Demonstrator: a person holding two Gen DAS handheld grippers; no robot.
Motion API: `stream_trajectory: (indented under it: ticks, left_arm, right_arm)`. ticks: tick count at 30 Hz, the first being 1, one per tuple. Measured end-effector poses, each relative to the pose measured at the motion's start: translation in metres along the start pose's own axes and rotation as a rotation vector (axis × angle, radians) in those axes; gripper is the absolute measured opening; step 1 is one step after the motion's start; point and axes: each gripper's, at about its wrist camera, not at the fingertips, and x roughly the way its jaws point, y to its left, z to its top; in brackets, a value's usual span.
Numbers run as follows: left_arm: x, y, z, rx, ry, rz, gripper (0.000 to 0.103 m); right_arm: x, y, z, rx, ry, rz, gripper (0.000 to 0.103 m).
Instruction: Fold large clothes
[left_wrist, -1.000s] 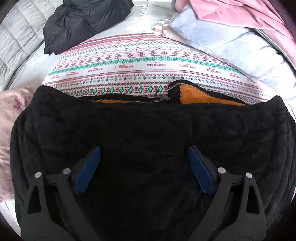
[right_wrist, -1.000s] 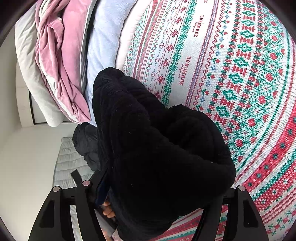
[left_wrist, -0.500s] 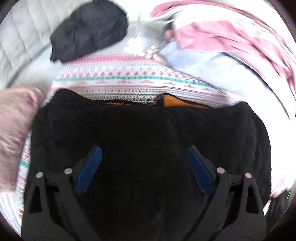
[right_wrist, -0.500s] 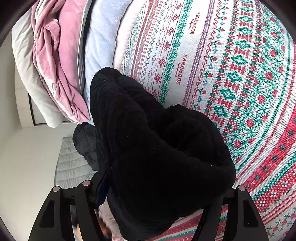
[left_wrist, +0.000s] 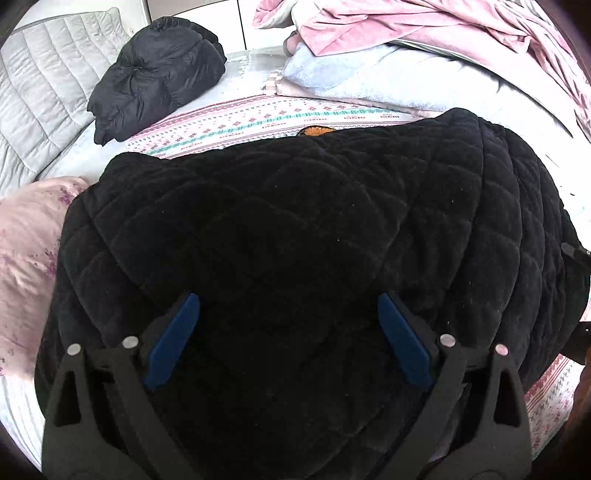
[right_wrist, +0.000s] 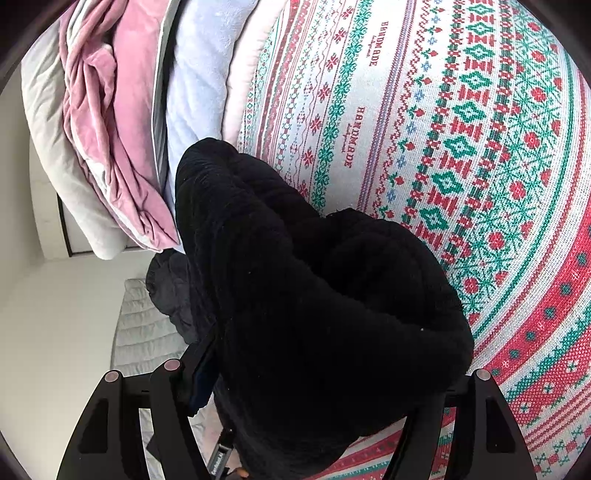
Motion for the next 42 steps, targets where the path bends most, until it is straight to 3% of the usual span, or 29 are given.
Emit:
stream_trajectory:
  ticks: [10,13,15,20,25,32,39,42]
  left_arm:
    - [0.001,0.002,0.000,-0.004,0.000,-0.007,0.098]
    - [0.000,0.001,-0.001,-0.008,0.000,-0.004,0.098]
    - [0.000,-0.001,-0.002,-0.013,-0.002,0.004,0.098]
    - [-0.001,-0.007,-0.004,0.005,-0.008,0.034,0.098]
    - [-0.002,-0.007,-0.004,0.013,-0.008,0.045,0.098]
    - [-0.003,-0.006,-0.004,0.021,-0.013,0.055,0.098]
    - [-0.004,-0.006,-0.006,0.026,-0.024,0.063,0.097]
    - [-0.006,-0.001,-0.002,0.021,-0.006,0.026,0.097]
  right_arm:
    - [0.008,0.004,-0.001,-0.062,-0.035,-0.024,0.072]
    - [0.005,0.023,-0.009,-0.180,-0.054,-0.048,0.061]
    - [0.002,0.036,-0.015,-0.253,-0.070,-0.057,0.048]
    - [-0.007,0.067,-0.035,-0.449,-0.135,-0.071,0.038]
    - [-0.015,0.104,-0.068,-0.684,-0.215,-0.072,0.036]
    - [-0.021,0.132,-0.111,-0.911,-0.269,-0.057,0.036]
    - [-0.027,0.144,-0.135,-1.001,-0.271,-0.040,0.036]
    - [-0.026,0.151,-0.143,-1.013,-0.277,-0.046,0.036]
